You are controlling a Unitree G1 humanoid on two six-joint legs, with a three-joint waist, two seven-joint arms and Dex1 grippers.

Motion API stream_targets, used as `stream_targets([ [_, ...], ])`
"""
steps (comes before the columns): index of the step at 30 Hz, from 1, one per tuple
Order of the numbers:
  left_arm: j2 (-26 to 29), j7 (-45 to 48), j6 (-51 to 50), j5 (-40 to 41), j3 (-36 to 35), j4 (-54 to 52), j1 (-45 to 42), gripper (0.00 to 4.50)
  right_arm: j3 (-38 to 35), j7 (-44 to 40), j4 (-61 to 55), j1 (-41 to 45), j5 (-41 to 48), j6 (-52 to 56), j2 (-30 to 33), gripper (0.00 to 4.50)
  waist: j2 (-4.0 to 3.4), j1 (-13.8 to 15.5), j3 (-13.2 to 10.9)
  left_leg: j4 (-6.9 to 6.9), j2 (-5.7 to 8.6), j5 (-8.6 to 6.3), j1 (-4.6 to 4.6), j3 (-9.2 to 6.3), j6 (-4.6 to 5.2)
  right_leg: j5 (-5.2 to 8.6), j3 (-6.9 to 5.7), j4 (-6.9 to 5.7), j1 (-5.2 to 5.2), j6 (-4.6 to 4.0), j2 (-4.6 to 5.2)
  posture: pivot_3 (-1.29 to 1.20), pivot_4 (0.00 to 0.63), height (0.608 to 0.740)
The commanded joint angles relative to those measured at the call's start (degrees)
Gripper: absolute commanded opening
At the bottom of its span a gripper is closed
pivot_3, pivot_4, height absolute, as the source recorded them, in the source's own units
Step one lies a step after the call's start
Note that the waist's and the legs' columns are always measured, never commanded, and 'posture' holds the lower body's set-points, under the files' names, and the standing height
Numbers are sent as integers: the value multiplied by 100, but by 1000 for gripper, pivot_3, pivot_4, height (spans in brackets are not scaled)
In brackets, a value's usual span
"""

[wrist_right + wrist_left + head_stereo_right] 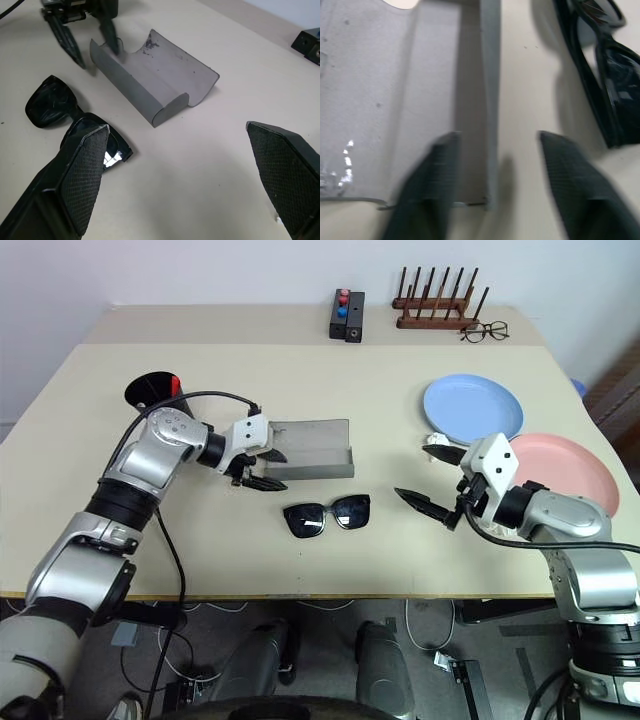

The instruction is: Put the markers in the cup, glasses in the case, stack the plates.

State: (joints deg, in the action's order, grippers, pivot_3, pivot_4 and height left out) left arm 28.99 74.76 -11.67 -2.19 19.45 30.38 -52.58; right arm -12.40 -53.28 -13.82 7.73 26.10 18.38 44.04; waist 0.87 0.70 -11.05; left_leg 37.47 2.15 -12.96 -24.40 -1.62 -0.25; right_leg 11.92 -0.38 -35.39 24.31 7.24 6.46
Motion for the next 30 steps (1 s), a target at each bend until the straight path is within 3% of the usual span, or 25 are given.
stream_targets([
  [1, -47, -60, 88, 19, -106, -82, -227, 4479, -284, 7, -198, 4, 109, -18, 119, 4500, 0, -1, 0, 0, 0, 0, 0, 0, 0, 0, 0, 0, 0, 0, 0, 0, 150, 740],
  [15, -338, 104, -683, 677, -313, -991, -455, 4479, -465, -85, -171, -18, 223, 124, 249, 4500, 0, -3, 0, 8, 0, -1, -2, -1, 2, 0, 0, -2, -3, 0, 0, 0, 150, 740],
  [20, -406, 382, -1123, 752, 13, -1480, -276, 4479, -499, -25, -138, -82, 171, 109, 286, 4500, -1, -5, 0, 8, 0, -1, 0, 0, 2, 0, 0, -4, -3, 0, 0, 0, 150, 740],
  [30, -619, 590, -2069, 693, 550, -1410, -383, 4479, -590, -23, -165, -254, 171, 97, 291, 4500, -1, 2, 0, 18, 0, -3, -2, -2, 6, 1, 0, -5, -7, 0, 0, 0, 150, 740],
])
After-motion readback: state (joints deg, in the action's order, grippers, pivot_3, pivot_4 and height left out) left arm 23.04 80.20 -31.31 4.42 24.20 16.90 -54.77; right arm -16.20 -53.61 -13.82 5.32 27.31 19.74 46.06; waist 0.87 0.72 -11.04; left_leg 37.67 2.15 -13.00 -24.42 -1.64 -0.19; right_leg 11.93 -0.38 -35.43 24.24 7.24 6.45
